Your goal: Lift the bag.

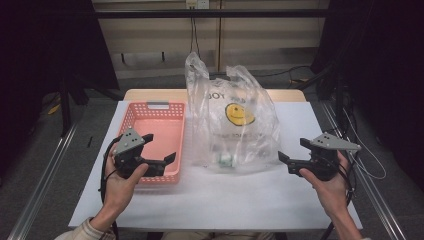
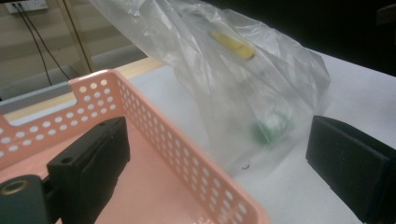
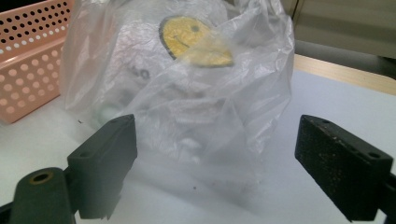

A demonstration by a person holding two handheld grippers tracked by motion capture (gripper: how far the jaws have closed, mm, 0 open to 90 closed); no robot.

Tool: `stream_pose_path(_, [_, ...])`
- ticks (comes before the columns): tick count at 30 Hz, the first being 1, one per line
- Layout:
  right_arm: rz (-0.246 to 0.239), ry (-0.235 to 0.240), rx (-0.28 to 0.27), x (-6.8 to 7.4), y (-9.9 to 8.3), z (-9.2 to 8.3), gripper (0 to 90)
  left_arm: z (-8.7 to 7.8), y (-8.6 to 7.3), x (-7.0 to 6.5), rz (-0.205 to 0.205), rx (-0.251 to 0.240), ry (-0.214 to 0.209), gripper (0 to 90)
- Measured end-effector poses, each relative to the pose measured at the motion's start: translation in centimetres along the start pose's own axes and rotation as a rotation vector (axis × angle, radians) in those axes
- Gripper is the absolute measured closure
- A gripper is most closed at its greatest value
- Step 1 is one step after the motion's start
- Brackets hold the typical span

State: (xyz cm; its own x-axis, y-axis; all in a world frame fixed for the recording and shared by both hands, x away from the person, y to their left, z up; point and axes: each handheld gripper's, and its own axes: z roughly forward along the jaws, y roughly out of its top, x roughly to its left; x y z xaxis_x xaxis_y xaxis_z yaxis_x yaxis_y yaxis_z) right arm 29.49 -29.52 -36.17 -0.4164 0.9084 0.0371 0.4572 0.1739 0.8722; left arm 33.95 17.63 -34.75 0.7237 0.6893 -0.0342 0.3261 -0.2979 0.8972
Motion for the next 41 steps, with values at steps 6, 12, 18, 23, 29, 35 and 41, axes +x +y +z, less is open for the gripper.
stream_pose_path(6, [0.008, -0.008, 0.007, 0.3, -1.2, -0.9, 12.9, -1.0, -1.6, 0.2, -0.013, 0.01, 0.018, 6.0])
stream_pose_path(12, [0.025, -0.019, 0.012, 0.4, -2.6, -1.4, 12.9, -1.5, -3.5, 0.0, -0.035, 0.023, 0.026, 6.0])
stream_pose_path(18, [0.05, -0.015, 0.045, 0.6, -4.5, -1.3, 13.0, -1.8, -5.2, -0.5, -0.023, 0.031, 0.035, 6.0])
stream_pose_path(23, [0.047, -0.018, 0.058, 0.8, -5.5, -1.3, 13.0, -2.1, -6.5, -1.2, -0.016, 0.021, 0.036, 6.0])
stream_pose_path(29, [0.076, -0.025, 0.067, 0.4, -6.9, -1.5, 13.0, -2.7, -7.8, -0.8, -0.057, -0.005, 0.067, 6.0])
stream_pose_path(35, [0.085, -0.033, 0.085, 0.4, -8.0, -1.6, 13.0, -3.0, -8.5, -0.9, -0.061, 0.005, 0.069, 6.0])
stream_pose_path(41, [0.096, -0.031, 0.093, 0.3, -8.1, -1.0, 13.0, -2.8, -8.6, -0.8, -0.089, -0.003, 0.078, 6.0])
